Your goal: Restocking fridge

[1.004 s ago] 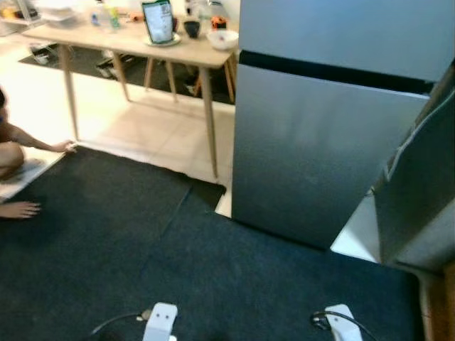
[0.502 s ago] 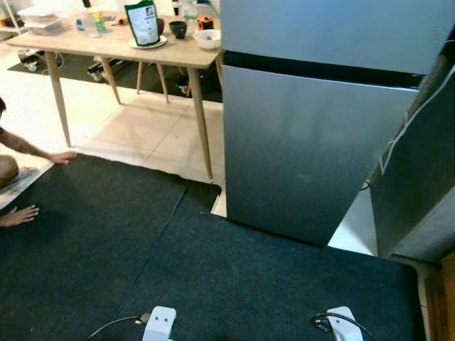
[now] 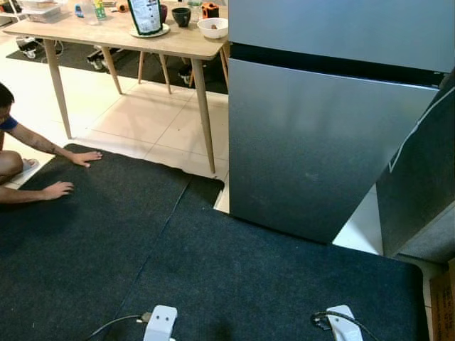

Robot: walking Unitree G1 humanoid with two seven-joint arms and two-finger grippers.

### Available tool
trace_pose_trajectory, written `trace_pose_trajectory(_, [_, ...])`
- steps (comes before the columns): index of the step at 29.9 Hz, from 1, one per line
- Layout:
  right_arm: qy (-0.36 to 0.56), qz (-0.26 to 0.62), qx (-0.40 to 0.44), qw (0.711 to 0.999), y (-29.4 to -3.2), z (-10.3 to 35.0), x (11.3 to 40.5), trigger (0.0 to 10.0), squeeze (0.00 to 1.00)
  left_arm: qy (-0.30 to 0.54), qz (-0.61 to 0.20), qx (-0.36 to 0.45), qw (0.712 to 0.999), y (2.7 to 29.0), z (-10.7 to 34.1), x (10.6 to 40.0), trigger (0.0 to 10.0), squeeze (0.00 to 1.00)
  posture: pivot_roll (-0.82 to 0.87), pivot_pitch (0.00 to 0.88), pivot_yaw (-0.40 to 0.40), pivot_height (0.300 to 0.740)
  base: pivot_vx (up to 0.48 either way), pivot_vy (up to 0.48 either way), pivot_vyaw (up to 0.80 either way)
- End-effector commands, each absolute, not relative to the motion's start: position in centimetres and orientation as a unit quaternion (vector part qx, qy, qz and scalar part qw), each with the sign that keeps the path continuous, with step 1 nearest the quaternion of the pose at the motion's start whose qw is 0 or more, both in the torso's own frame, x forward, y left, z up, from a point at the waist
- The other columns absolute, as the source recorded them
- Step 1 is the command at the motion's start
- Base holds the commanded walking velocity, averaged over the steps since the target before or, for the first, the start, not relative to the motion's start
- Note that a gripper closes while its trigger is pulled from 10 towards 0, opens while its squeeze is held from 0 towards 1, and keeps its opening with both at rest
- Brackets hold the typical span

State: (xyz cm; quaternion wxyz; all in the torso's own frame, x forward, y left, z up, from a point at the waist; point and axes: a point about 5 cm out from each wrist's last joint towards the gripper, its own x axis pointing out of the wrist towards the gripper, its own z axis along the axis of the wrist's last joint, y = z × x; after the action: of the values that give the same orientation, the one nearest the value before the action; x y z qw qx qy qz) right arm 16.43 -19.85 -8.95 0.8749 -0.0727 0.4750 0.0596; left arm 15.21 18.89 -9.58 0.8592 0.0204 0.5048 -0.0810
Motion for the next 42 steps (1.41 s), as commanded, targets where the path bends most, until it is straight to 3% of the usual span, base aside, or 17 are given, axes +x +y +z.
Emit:
trace_pose_trajectory(1, [0.481, 0.06, -0.07, 0.872, -19.79, -9.15, 16.0, 10.0, 0.0, 0.525, -0.097, 0.013, 0.846, 18.1, -10.15, 13.96, 10.0, 0.0, -0.09, 0.114, -0.021, 0.74, 0.244, 0.0, 0.0])
trace_pose_trajectory(42, [0.469, 0.066, -0.059, 0.879, -19.56, -8.94, 16.43, 10.0, 0.0, 0.523, -0.11, 0.02, 0.845, 18.15, -10.08, 14.09, 10.0, 0.0, -0.09, 0.11, -0.019, 0.74, 0.277, 0.0, 0.0])
